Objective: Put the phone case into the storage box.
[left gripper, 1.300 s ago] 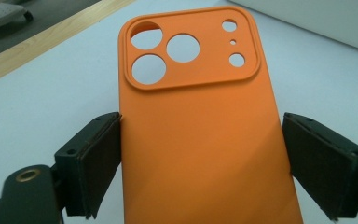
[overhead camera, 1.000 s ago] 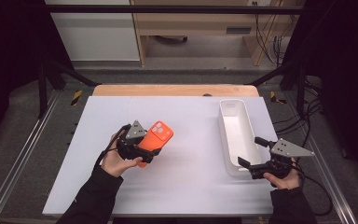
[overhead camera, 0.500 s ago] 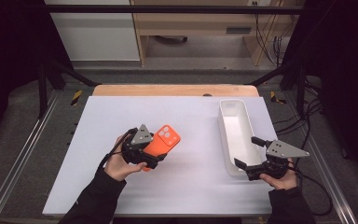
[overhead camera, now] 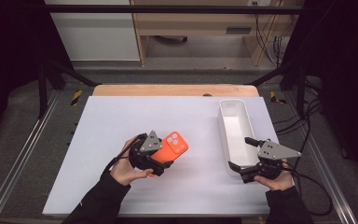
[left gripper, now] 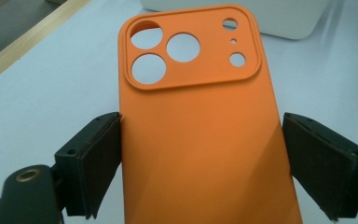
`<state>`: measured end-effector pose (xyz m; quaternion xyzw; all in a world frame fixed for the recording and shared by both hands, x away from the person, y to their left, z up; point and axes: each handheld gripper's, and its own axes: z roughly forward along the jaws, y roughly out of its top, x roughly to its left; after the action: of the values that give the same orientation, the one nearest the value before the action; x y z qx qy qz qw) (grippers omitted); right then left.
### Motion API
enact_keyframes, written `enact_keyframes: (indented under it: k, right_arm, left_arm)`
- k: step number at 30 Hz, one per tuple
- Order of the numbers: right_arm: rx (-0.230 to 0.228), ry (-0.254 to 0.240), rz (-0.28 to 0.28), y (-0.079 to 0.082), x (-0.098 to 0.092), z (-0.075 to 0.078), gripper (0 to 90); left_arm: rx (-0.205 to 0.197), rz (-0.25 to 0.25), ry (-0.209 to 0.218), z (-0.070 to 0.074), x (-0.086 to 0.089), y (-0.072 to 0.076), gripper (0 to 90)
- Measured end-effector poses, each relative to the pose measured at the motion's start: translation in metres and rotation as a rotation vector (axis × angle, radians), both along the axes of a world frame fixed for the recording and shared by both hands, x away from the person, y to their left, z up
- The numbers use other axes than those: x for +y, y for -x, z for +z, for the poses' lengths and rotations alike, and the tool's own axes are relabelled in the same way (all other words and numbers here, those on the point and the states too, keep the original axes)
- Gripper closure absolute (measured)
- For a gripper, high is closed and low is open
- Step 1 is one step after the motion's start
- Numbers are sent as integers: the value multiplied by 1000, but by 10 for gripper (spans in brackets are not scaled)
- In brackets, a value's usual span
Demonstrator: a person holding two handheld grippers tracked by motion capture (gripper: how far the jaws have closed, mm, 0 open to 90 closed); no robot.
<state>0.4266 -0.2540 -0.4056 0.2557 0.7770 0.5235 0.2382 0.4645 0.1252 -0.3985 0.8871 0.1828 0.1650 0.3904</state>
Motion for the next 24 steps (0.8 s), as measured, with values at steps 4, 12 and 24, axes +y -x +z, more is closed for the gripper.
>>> enact_keyframes:
  k: [4,12,24]
  right_arm:
    - [0,21,14,0,6,0,5]
    - [-7,62,54,1,20,1,6]
    - [-8,127,114,3,41,1,8]
  left_arm:
    - [-7,-19,-4,-1,-4,3,136]
    - [-17,-53,-15,0,-9,11,136]
    - [-36,-107,-52,-6,-10,16,136]
